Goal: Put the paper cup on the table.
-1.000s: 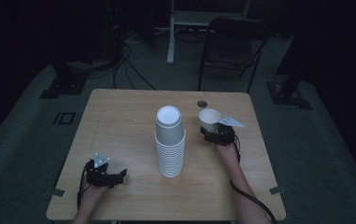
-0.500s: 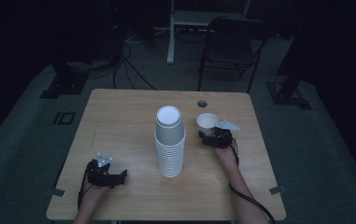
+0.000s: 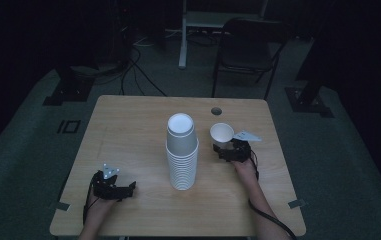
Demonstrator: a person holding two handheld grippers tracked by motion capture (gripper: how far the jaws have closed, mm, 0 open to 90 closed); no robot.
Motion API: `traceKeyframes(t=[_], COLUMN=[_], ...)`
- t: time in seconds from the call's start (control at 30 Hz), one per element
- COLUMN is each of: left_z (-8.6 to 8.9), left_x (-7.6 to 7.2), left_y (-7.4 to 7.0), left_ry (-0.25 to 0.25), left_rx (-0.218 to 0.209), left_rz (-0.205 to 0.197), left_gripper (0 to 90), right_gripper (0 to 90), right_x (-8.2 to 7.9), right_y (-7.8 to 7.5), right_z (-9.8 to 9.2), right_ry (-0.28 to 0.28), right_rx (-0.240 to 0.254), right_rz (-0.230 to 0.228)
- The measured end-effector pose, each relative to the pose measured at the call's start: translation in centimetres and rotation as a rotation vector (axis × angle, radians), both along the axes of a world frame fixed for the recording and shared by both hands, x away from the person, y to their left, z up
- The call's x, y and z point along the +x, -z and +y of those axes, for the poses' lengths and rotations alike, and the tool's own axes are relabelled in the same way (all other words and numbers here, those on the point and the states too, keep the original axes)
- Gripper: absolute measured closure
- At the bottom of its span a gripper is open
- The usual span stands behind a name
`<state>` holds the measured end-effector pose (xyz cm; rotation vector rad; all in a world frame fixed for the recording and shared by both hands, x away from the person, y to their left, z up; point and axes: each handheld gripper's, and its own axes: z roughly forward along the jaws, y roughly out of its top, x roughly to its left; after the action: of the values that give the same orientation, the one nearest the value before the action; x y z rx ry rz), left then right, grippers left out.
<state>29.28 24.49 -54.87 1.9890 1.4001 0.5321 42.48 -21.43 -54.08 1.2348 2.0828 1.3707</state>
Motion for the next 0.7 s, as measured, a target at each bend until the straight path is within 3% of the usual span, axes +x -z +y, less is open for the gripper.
traceKeyframes(t=[0.1, 0.17, 0.33, 0.43, 0.7], left_z=[-0.1, -0.3, -0.5, -0.5, -0.5], left_x=[0.0, 0.0, 0.0, 0.0, 0.0], left_y=[0.0, 0.0, 0.1, 0.1, 0.1], left_ry=[0.001, 0.002, 0.002, 0.002, 0.002], left_rx=[0.005, 0.035, 0.054, 0.054, 0.054], left_rz=[0.001, 0.001, 0.002, 0.002, 0.003], left_gripper=[0.3, 0.3, 0.3, 0.3, 0.4], right_gripper=[10.1, 10.1, 10.1, 10.1, 10.1], right_x=[-0.4, -1.1, -2.3, -3.0, -4.3], right_y=[0.1, 0.0, 0.0, 0.0, -0.1], right_z=[-0.6, -1.2, -2.4, -2.9, -3.7], right_ry=[-0.005, -0.004, -0.008, -0.013, -0.014], right_rx=[-0.016, -0.010, -0.025, -0.053, -0.048], right_rz=[0.021, 0.022, 0.022, 0.017, 0.013])
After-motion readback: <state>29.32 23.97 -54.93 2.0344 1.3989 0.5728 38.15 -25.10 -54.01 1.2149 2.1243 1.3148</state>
